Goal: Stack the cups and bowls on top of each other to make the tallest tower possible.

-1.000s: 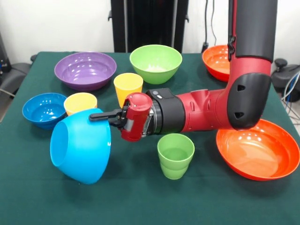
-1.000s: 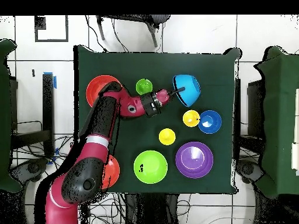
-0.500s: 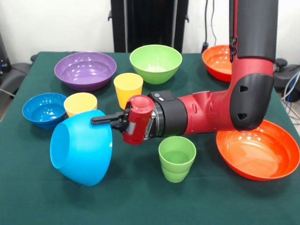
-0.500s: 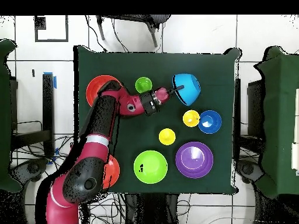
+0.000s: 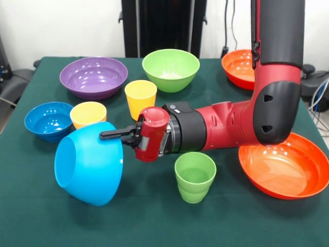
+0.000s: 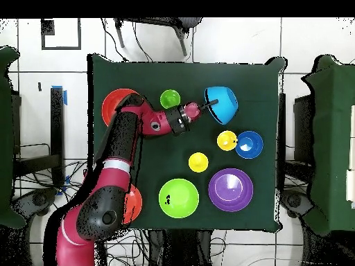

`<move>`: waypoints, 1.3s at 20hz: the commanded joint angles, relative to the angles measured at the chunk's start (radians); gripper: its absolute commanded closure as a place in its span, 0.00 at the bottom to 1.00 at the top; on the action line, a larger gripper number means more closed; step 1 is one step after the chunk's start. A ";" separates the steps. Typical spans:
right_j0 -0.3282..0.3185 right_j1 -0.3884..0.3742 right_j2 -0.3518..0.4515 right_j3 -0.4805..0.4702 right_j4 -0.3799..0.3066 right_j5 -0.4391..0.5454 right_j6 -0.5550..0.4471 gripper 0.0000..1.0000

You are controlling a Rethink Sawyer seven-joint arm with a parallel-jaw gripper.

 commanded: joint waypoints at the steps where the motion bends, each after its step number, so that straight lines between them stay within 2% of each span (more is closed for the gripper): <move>1: -0.037 0.064 0.168 -0.078 0.116 -0.030 0.183 1.00; 12: -0.056 0.039 0.239 -0.065 0.213 -0.136 0.122 1.00; 17: -0.072 0.019 0.283 -0.051 0.264 -0.160 0.054 1.00; 22: -0.069 0.001 0.289 -0.015 0.275 -0.194 0.070 1.00; 26: -0.070 0.012 0.288 -0.034 0.282 -0.175 0.075 1.00</move>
